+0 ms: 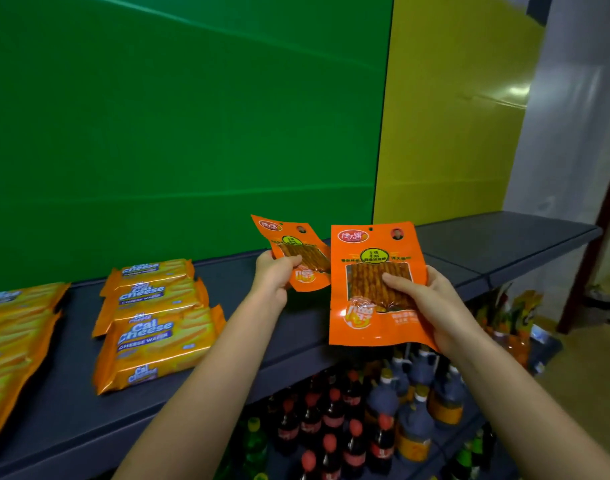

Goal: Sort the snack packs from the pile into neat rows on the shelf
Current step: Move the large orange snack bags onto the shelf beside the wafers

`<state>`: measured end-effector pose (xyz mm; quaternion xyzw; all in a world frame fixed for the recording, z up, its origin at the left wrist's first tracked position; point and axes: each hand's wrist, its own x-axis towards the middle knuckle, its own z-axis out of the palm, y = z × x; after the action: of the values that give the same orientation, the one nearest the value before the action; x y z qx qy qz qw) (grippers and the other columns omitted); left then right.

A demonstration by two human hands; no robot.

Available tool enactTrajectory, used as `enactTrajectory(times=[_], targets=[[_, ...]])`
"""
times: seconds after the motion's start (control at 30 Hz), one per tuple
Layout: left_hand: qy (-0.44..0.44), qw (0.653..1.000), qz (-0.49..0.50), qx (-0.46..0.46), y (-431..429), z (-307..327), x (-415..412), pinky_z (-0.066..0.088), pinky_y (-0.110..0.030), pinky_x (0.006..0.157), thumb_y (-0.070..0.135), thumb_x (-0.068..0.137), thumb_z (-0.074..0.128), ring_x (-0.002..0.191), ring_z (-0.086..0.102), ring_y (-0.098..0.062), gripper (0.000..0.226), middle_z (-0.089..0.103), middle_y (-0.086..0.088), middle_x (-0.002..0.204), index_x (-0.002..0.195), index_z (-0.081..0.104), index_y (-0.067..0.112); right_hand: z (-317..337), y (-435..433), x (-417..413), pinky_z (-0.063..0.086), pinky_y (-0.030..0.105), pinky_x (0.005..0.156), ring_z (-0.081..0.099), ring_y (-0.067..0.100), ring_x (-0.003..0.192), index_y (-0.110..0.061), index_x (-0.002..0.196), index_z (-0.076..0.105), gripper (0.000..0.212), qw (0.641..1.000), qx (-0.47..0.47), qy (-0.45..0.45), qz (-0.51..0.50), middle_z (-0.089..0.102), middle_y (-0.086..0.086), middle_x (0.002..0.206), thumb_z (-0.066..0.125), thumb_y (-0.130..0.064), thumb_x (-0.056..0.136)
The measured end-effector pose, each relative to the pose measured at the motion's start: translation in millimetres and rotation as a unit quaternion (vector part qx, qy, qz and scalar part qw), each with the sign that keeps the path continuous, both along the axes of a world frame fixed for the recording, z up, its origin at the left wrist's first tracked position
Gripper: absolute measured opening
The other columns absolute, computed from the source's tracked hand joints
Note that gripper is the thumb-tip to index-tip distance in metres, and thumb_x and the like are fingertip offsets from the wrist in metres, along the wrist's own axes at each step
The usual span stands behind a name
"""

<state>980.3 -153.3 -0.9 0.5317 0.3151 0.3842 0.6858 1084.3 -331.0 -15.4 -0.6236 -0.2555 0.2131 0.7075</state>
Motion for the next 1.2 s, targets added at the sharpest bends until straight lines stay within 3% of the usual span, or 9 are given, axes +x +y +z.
enactTrajectory(times=[0.17,0.47,0.63,0.77,0.9,1.03,1.13,1.2], targets=[[0.039,0.998,0.041,0.012,12.3,-0.5,14.8,0.048,-0.032,0.08,-0.001,0.09,0.052,0.103,0.062,-0.029,0.027,0.062,-0.019,0.12,0.117,0.055,0.0,-2.9,32.2,25.1,0.056,0.04,0.075,0.069,0.028,0.088,-0.013,0.116,0.054,0.044,0.999,-0.014,-0.001,0.048,0.07,0.011,0.103,0.073,-0.017,0.076],[0.135,0.977,0.163,0.015,52.4,-15.4,31.8,0.052,-0.038,0.085,-0.006,0.082,0.059,0.101,0.065,-0.033,0.025,0.066,-0.022,0.113,0.106,0.062,-0.003,-6.4,90.9,63.1,0.054,0.044,0.084,0.067,0.026,0.094,-0.017,0.113,0.054,0.041,0.986,-0.046,-0.014,0.162,0.068,0.01,0.107,0.073,-0.02,0.077],[0.227,0.951,0.205,0.037,73.2,-25.9,34.7,0.052,-0.042,0.092,0.0,0.076,0.068,0.099,0.066,-0.03,0.025,0.068,-0.018,0.11,0.101,0.065,0.002,-10.9,105.6,79.3,0.055,0.035,0.073,0.067,0.025,0.091,-0.012,0.115,0.054,0.04,0.977,-0.062,-0.016,0.203,0.068,0.012,0.105,0.07,-0.019,0.08],[0.3,0.917,0.253,0.074,76.1,-28.0,37.3,0.052,-0.036,0.089,0.011,0.071,0.076,0.102,0.064,-0.028,0.029,0.068,-0.014,0.109,0.098,0.067,0.003,-15.8,111.9,86.6,0.053,0.031,0.067,0.066,0.023,0.09,-0.012,0.115,0.051,0.039,0.972,-0.074,-0.029,0.223,0.067,0.011,0.106,0.069,-0.018,0.081],[0.336,0.899,0.268,0.085,77.9,-26.6,41.7,0.05,-0.038,0.093,0.016,0.071,0.077,0.105,0.063,-0.028,0.032,0.067,-0.014,0.112,0.098,0.066,0.005,-20.8,116.5,89.5,0.053,0.039,0.082,0.064,0.024,0.097,-0.018,0.108,0.047,0.029,0.962,-0.121,-0.089,0.228,0.064,0.008,0.107,0.064,-0.02,0.084],[0.369,0.879,0.281,0.114,77.8,-24.1,38.2,0.046,-0.035,0.094,0.014,0.077,0.07,0.103,0.059,-0.027,0.019,0.062,-0.015,0.12,0.093,0.063,0.008,-22.8,116.8,85.9,0.05,0.045,0.092,0.062,0.022,0.101,-0.022,0.105,0.045,0.027,0.951,-0.136,-0.135,0.245,0.062,0.005,0.108,0.062,-0.021,0.085],[0.395,0.856,0.293,0.162,75.9,-17.6,28.9,0.043,-0.034,0.094,0.015,0.082,0.063,0.115,0.055,-0.03,0.036,0.059,-0.019,0.125,0.115,0.059,0.002,-22.3,116.8,79.1,0.05,0.046,0.093,0.062,0.022,0.1,-0.025,0.101,0.046,0.024,0.948,-0.116,-0.117,0.271,0.062,0.004,0.108,0.063,-0.02,0.085],[0.408,0.839,0.294,0.208,72.2,-9.3,20.7,0.043,-0.033,0.095,0.016,0.083,0.061,0.115,0.056,-0.03,0.036,0.061,-0.018,0.124,0.116,0.06,0.003,-20.1,118.5,71.5,0.051,0.047,0.092,0.063,0.023,0.1,-0.025,0.101,0.046,0.025,0.947,-0.103,-0.091,0.291,0.063,0.006,0.109,0.064,-0.02,0.084]])
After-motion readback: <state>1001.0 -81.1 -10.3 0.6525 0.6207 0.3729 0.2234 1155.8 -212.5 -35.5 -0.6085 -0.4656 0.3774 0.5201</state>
